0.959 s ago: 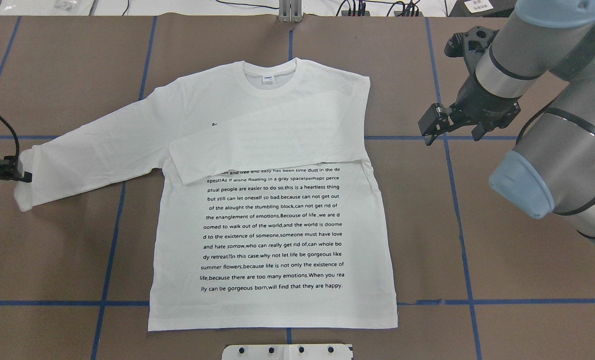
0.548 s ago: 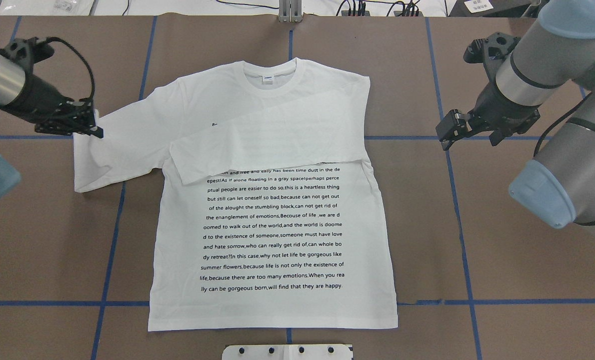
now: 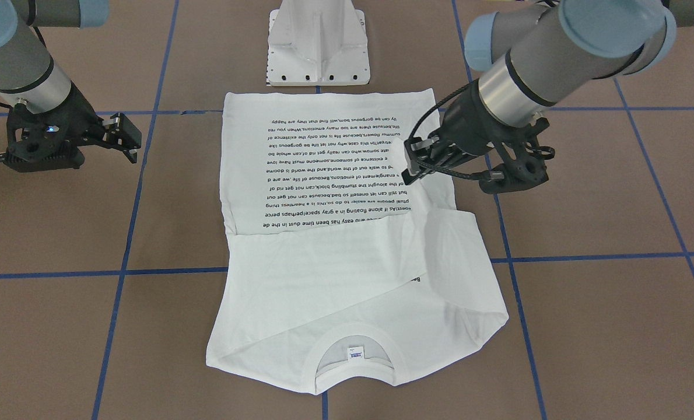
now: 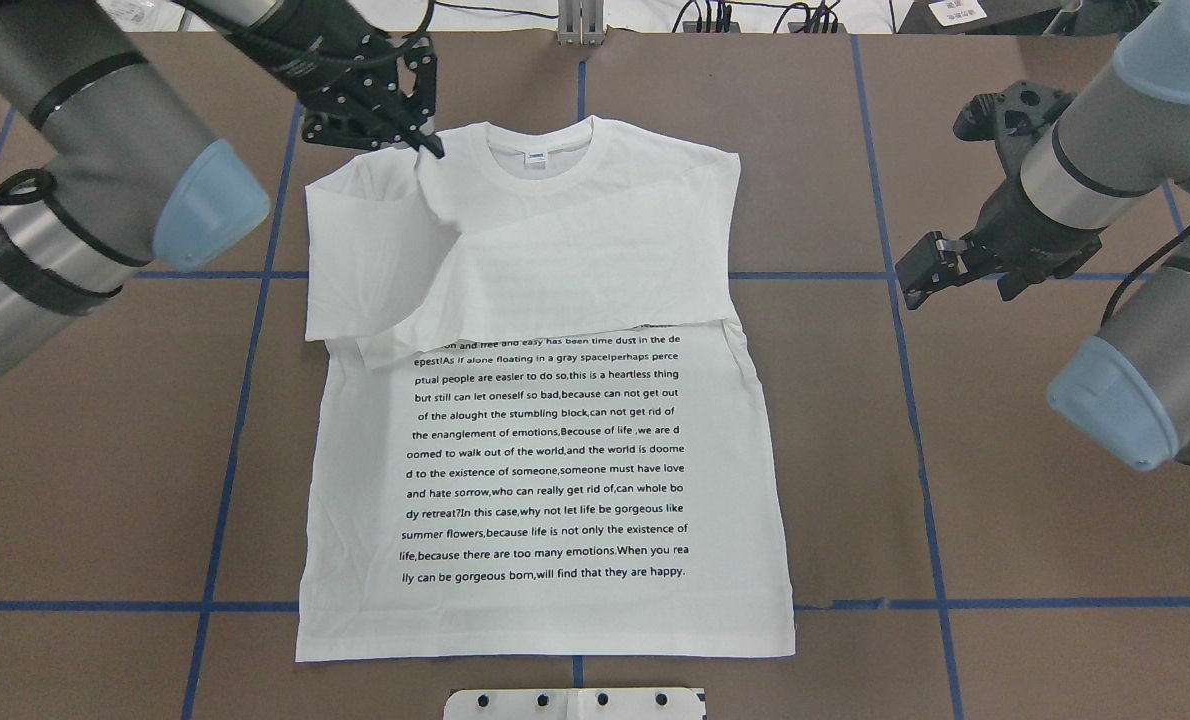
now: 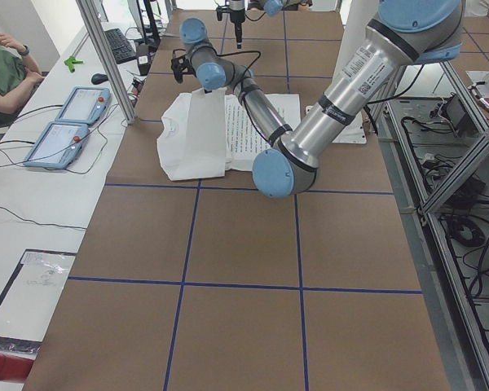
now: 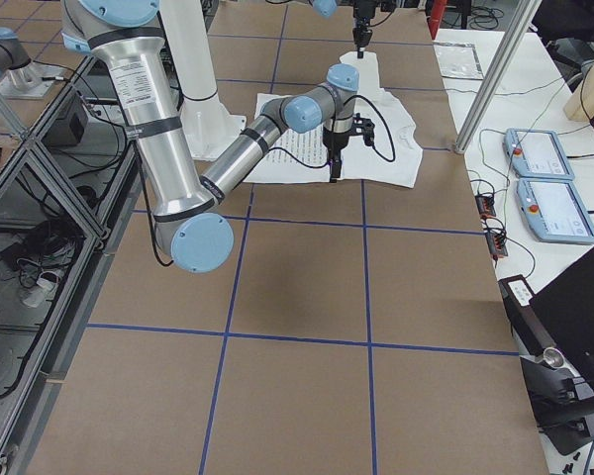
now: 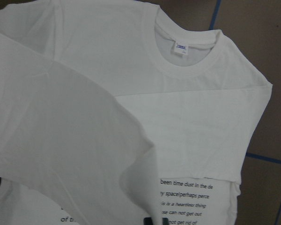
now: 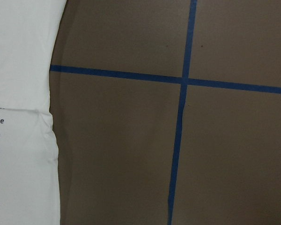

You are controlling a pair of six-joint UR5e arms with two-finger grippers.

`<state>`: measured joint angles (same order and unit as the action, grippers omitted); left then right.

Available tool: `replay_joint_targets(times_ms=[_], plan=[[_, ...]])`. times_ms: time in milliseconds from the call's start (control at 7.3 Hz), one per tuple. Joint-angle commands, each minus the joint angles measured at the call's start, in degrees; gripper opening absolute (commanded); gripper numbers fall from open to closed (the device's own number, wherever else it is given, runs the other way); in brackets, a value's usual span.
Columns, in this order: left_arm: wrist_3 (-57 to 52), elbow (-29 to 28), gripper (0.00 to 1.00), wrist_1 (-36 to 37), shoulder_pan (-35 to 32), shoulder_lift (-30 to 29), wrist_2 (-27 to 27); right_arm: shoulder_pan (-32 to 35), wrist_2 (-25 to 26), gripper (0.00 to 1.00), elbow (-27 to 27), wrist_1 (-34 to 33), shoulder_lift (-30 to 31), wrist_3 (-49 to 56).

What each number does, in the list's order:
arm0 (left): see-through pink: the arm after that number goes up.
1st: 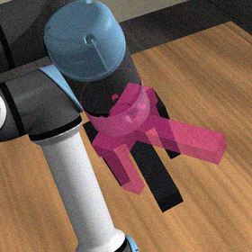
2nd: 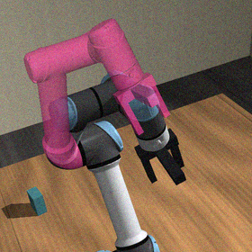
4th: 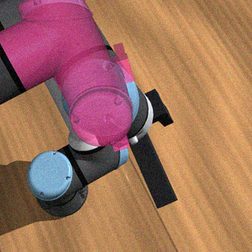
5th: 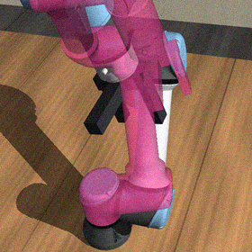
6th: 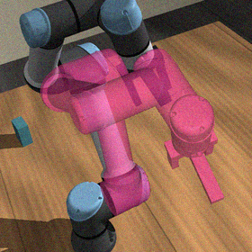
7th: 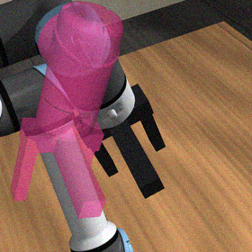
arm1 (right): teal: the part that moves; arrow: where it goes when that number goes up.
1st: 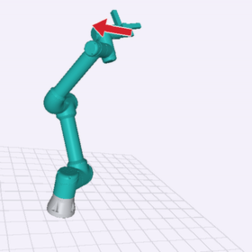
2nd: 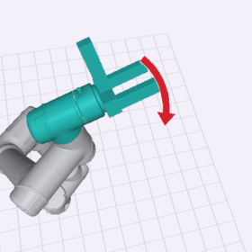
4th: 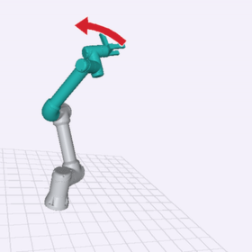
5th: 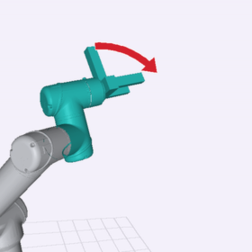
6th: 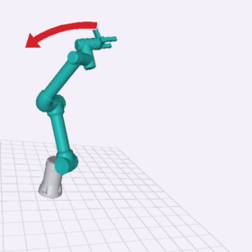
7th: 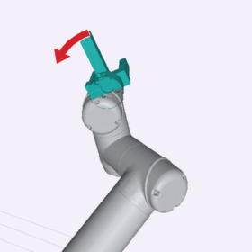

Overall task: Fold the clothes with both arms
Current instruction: 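Grasp the sleeve with the left gripper and fold it across the shirt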

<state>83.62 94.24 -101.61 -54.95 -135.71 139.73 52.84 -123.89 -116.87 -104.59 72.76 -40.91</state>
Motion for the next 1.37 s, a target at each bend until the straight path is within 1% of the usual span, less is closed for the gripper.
replay_joint_targets(times_ms=[0,411,685,822,959,1096,1234], plan=[[8.72,-4.32,0.0,-5.31,5.08,-5.71,-0.32,0.24,-0.13,1.0,-0.38,0.61,1.59,0.31],[10.95,-14.31,0.0,-16.92,7.91,-6.24,-3.74,0.33,-0.21,1.0,-0.29,0.61,1.77,0.04],[11.48,-22.39,0.0,-23.07,11.85,-8.95,-9.71,0.42,-0.21,1.0,-0.2,0.61,2.12,-0.05],[11.48,-24.35,0.0,-24.59,13.88,-10.18,-11.21,0.5,-0.21,1.0,-0.2,0.7,2.73,0.04],[11.48,-24.37,0.0,-24.6,15.73,-10.8,-11.93,0.68,-0.21,1.0,-0.12,0.7,2.73,0.13],[11.48,-24.37,0.0,-24.69,18.53,-10.98,-15.06,0.77,-0.3,1.0,-0.12,0.7,2.73,0.04],[11.56,-24.45,0.0,-24.86,19.86,-10.98,-17.71,0.77,-0.3,1.0,0.15,0.7,2.82,-0.04]])
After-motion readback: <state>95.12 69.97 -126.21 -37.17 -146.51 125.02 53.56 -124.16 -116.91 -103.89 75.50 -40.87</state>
